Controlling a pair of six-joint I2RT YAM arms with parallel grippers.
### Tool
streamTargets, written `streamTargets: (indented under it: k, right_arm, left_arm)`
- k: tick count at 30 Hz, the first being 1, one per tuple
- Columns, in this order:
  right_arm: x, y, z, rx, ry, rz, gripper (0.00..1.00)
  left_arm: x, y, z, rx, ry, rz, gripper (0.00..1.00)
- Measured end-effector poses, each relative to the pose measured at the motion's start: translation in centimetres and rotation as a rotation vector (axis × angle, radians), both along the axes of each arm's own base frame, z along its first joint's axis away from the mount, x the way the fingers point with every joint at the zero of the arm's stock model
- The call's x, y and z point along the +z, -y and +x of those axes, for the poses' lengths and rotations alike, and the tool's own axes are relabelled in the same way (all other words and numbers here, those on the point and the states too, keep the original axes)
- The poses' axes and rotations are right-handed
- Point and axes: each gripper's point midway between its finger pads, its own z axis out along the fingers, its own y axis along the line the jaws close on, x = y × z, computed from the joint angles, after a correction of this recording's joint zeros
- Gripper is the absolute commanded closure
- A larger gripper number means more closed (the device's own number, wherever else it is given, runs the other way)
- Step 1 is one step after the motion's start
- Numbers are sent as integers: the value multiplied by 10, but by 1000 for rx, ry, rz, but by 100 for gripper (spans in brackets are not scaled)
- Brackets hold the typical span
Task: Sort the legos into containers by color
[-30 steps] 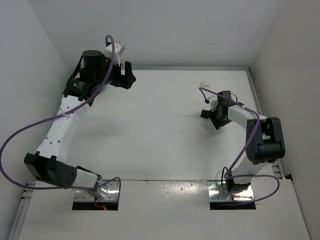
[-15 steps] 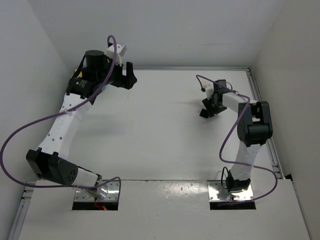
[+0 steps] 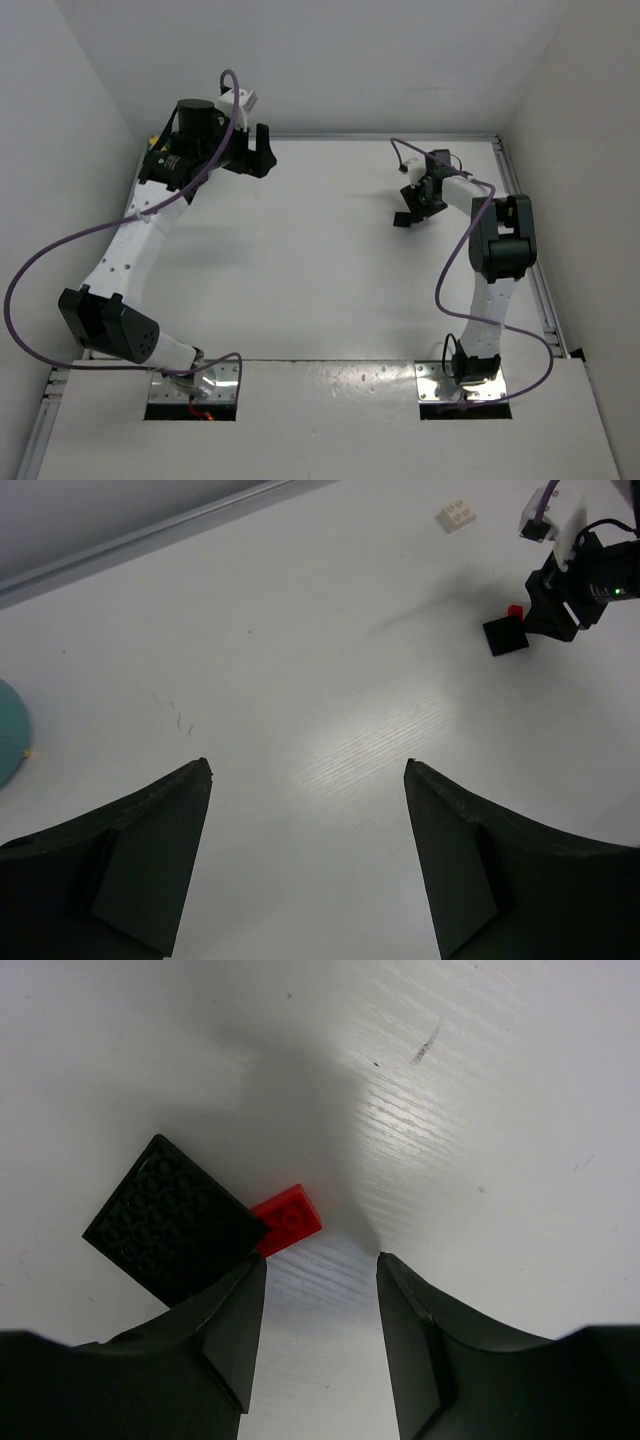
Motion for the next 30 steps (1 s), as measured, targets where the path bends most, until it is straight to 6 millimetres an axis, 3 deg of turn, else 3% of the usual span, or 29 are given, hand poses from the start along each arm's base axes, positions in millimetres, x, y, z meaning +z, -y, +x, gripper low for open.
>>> streamTargets:
  k: [8, 21, 30]
  right_arm:
    - [-1, -14, -2, 80, -6, 69, 43]
    - [3, -42, -12, 112, -22, 190, 40]
    - [-2, -38, -6, 79, -22, 165, 40]
  left_arm:
    - [-4, 5, 4, -22, -15, -10, 16]
    - [-10, 8, 5, -28, -46, -36, 16]
    - [-10, 6, 6, -23, -47, -37, 16]
